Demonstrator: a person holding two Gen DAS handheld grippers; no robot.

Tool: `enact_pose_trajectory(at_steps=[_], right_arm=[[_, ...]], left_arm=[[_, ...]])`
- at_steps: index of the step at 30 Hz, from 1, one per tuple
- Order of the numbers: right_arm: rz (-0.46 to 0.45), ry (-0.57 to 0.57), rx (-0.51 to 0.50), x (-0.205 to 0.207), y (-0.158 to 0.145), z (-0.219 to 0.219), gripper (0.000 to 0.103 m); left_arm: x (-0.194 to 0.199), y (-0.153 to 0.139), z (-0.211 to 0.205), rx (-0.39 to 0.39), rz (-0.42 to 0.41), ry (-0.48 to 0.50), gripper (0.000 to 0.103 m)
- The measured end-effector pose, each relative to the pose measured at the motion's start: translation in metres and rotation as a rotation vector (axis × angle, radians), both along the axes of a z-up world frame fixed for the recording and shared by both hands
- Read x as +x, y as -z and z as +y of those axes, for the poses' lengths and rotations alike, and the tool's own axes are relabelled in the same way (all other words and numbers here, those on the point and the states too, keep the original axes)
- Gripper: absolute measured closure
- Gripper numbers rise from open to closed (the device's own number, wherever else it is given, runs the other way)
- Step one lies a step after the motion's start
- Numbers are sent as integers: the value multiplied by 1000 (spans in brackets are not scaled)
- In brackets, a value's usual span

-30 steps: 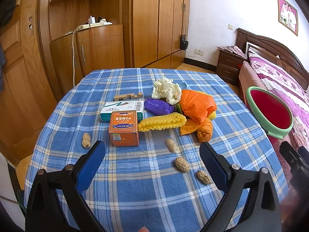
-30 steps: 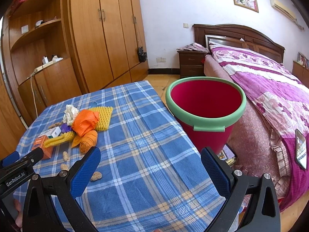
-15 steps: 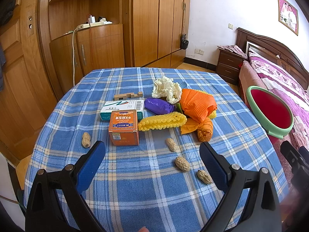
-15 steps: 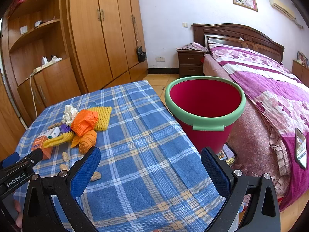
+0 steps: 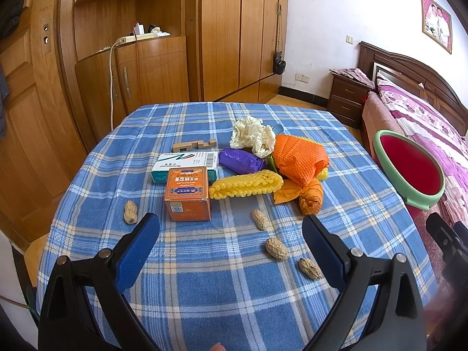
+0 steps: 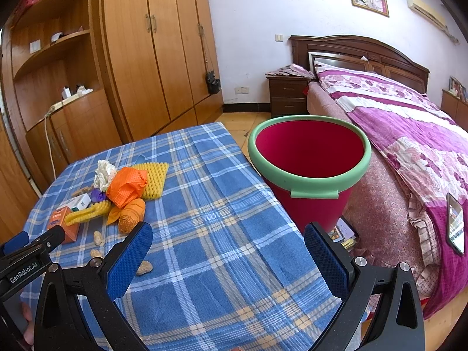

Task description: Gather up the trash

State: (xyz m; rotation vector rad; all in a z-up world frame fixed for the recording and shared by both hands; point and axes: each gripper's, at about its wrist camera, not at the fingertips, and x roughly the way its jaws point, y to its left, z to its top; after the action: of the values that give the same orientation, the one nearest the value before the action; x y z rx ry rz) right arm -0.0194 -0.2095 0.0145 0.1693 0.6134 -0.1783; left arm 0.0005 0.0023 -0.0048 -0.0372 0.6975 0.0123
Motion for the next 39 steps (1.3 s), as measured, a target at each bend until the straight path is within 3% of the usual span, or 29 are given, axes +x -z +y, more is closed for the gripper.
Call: enact_pose_trajectory(at_steps=[21,30,39], right_arm=[[2,0,-2,6,1,-4,0],[-2,-30,21,31,2,-8,0],[38,-71,22,61,7,-4,0]], left_arm=[[7,7,7,12,12,-6,6],[37,13,19,22,60,-28,6],[67,24,13,44,104,19,6]])
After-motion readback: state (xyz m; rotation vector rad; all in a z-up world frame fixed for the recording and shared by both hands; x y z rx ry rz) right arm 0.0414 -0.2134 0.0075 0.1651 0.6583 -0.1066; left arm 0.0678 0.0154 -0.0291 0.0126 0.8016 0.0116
